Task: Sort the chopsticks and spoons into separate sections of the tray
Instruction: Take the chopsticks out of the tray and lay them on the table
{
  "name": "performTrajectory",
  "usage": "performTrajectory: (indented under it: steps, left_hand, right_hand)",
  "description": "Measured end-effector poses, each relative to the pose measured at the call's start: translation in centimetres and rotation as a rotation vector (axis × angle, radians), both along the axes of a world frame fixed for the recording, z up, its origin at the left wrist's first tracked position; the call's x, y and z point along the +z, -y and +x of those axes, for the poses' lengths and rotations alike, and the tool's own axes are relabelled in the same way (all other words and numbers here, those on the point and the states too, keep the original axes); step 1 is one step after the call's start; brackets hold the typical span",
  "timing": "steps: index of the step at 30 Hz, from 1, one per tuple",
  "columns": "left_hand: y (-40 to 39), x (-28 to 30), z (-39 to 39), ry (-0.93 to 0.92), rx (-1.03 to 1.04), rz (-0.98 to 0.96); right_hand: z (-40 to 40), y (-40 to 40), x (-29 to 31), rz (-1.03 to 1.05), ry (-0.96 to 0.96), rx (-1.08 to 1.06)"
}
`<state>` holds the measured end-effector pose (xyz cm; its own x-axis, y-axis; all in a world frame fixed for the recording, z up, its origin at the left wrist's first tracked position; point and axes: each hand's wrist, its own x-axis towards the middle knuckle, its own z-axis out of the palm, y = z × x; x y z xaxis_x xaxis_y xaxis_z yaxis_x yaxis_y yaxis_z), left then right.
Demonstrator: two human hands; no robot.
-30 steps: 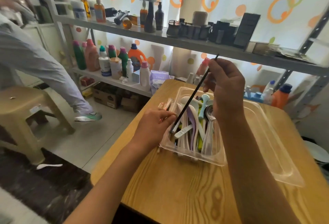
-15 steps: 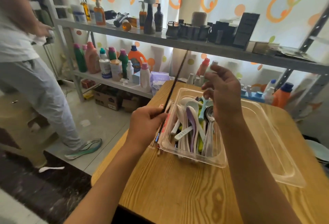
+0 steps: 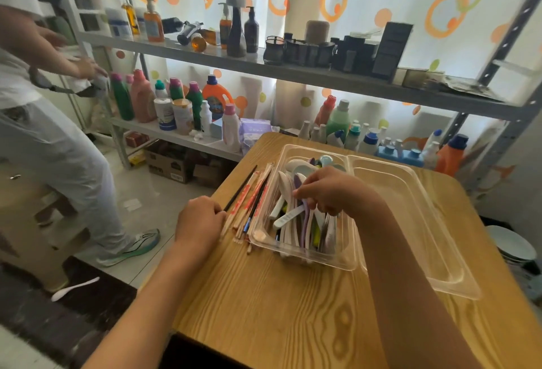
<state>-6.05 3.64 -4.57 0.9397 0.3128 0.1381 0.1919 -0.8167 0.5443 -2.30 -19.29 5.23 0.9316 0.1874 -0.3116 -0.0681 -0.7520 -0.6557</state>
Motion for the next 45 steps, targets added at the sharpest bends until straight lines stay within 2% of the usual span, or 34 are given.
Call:
performTrajectory:
  steps: [3,10,13,17,22,25,27,29,32,38,45]
  left_hand:
    - [0.6,-0.1,-0.1,-0.039,-0.049,0.064]
    - [1.4,-0.1,-0.5,-0.045,-0.160,0.058]
    - [1.3,-0.1,-0.7,-0.012,-0.210,0.031]
    - [1.1,-0.1,-0.8,0.009,-0.212,-0.035]
    - [0.7,-0.3,-0.3,0.016,-0.209,-0.067]
    - [0.5,-0.4,-0.1,0.030,-0.202,-0.092]
    - [0.9,-0.3,-0.2,0.058,-0.208,-0.123]
    - [1.7,0.3,-0.4,0.086,-0.252,-0.210]
    - [3.2,1.4,-0.5,0.075,-0.346,-0.444]
    - [3.9,2.0,0.0,0.012,-0.362,-0.519]
    - [3.8,2.4,0.0,-0.038,-0.338,-0.623]
  right_hand:
    - [0.1,-0.4,-0.5,-0.045,-0.037,0.036]
    - [-0.4,-1.6,-1.1,-0.065,0.046,0.158]
    - [-0.4,-2.2,-1.6,-0.132,0.038,0.151]
    - [-0.1,-2.4,-2.0,-0.105,0.094,0.129]
    - [-0.2,-2.9,-2.2,0.014,0.270,0.231]
    - [-0.3,-3.4,-2.5,-0.005,0.455,0.262]
    - [-0.2,-3.5,-2.6,-0.040,0.502,0.288]
    - [0.0,-3.4,-2.5,-0.084,0.494,0.317]
    - [0.5,-3.4,-1.9,-0.146,0.469,0.360]
    - [0.2,-3.9,-1.4,-0.348,0.409,0.442]
    - [0.2,-3.9,-1.8,-0.428,0.220,0.524]
